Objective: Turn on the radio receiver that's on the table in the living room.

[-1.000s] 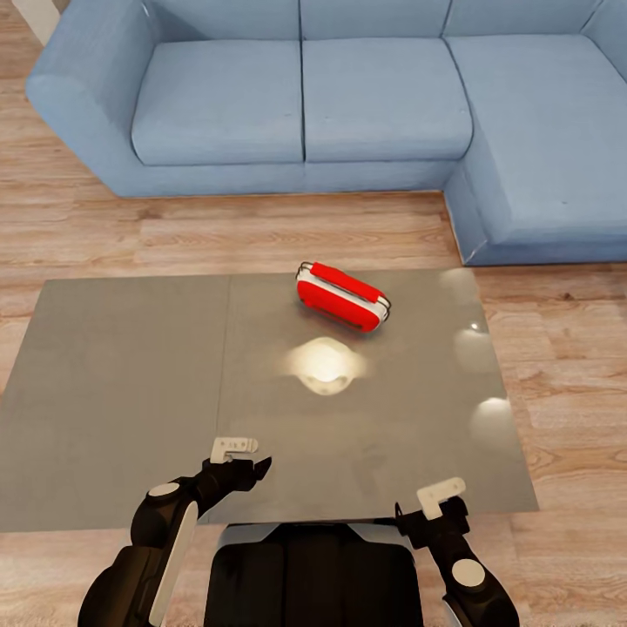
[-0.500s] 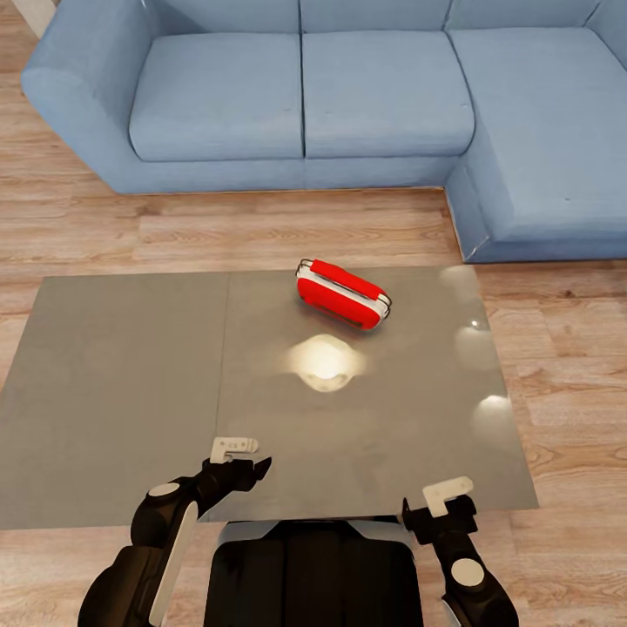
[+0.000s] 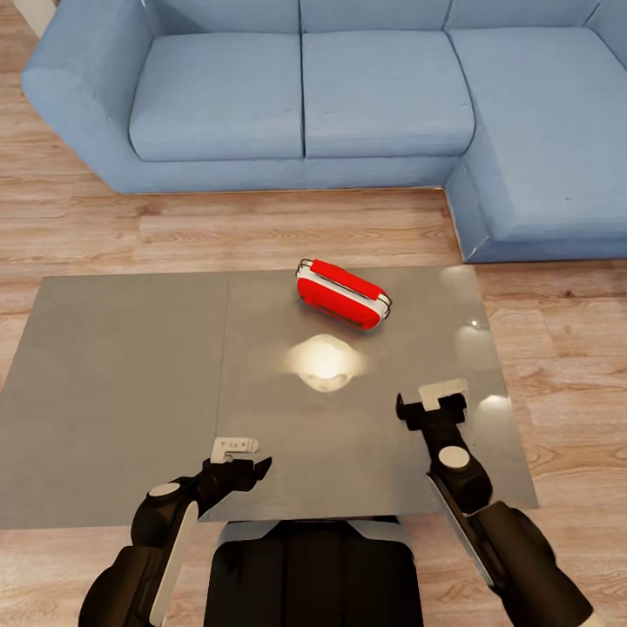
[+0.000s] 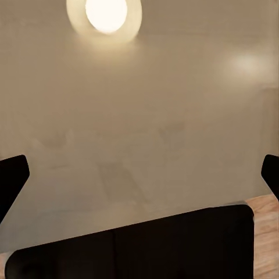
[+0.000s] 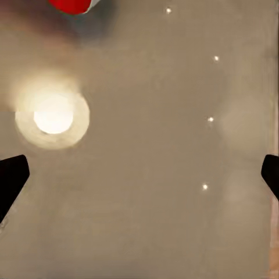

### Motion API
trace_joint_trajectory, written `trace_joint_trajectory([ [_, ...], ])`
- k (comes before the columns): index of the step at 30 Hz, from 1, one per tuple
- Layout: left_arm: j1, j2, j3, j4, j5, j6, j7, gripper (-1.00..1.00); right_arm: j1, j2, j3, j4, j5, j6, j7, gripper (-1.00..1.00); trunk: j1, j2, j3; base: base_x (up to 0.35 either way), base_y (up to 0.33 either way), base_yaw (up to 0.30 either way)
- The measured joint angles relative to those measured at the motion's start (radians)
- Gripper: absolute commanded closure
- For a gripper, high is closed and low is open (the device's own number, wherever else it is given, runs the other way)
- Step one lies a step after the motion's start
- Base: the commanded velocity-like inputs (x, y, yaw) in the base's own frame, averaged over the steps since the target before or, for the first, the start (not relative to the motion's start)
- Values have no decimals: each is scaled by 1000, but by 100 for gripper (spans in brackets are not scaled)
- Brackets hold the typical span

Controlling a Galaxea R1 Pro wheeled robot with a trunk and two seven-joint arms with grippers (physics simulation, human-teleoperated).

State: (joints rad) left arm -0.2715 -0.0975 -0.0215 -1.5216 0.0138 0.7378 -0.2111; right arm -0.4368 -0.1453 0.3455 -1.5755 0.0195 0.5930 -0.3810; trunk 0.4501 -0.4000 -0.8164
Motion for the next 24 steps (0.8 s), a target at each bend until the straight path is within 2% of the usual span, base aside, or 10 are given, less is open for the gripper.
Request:
trace_joint_trajectory([
  [1, 0, -1, 0, 0, 0, 0, 0, -100, -37, 1, -2, 0, -3, 2, -2, -100, 0, 0, 0, 0, 0, 0],
  [5, 0, -5, 0, -1, 0, 0, 1, -100, -79, 6, -2, 0, -8, -8, -19, -100, 0, 0, 0, 0, 0, 0],
  [12, 0, -5, 0, -2, 0, 1, 2, -100, -81, 27, -2, 0, -9, 1, -21, -100, 0, 0, -2, 0, 0, 16],
  [24, 0, -5, -1, -2, -1, 0, 2, -100, -82, 33, -1, 0, -8, 1, -21, -100, 0, 0, -20, 0, 0, 76],
])
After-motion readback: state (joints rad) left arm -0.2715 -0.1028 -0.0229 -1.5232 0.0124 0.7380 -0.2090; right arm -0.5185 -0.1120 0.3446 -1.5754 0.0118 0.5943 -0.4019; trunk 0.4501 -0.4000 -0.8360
